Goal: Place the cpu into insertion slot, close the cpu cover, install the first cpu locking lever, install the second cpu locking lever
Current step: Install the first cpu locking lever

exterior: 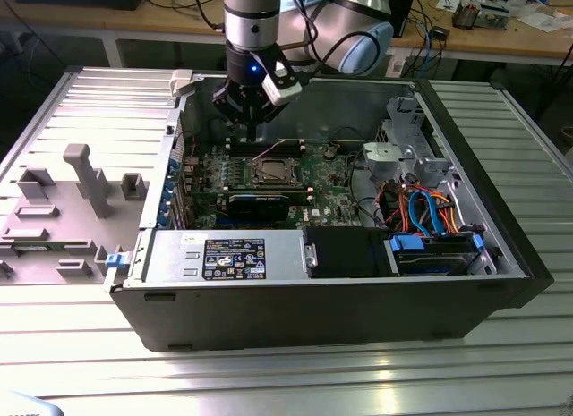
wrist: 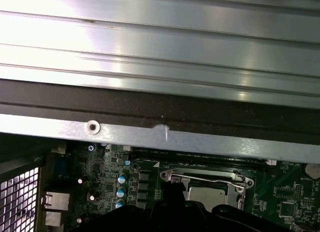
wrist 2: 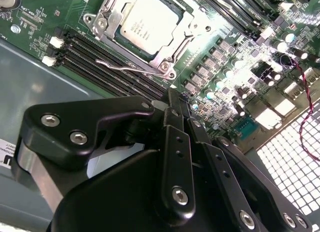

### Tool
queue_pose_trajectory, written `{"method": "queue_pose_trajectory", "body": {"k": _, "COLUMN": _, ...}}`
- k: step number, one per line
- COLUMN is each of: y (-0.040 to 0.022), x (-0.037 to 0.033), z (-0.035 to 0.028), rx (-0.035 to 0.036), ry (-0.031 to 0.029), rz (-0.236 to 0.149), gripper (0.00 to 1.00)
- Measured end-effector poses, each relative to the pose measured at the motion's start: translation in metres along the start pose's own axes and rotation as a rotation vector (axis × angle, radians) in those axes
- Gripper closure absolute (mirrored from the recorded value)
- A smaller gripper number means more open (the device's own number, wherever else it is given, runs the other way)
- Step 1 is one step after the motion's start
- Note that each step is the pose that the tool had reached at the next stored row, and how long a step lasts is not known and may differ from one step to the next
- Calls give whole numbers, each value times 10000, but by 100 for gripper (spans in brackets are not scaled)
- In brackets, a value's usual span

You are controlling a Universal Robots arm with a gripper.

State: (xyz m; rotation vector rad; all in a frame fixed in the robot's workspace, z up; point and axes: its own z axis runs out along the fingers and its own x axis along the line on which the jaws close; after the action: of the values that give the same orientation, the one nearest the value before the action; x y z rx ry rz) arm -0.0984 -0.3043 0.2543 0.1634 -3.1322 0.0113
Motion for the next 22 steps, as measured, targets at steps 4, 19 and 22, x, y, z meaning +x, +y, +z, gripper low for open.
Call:
{"method": "queue_pose_trajectory", "body": {"k": 4, "y": 0, "x": 0, "z": 20, "rx": 1, "ry": 1, "rz": -1, "gripper": 89}}
{"method": "queue_pose_trajectory", "body": {"k": 19, "y": 5, "x": -5, "z": 69, "rx": 0, "ry": 0, "rz": 0, "gripper": 89}}
{"method": "queue_pose_trajectory", "body": {"k": 22, "y": 8, "x": -8, "z": 76, "rx": 0, "ry": 0, "rz": -1, "gripper": 89}}
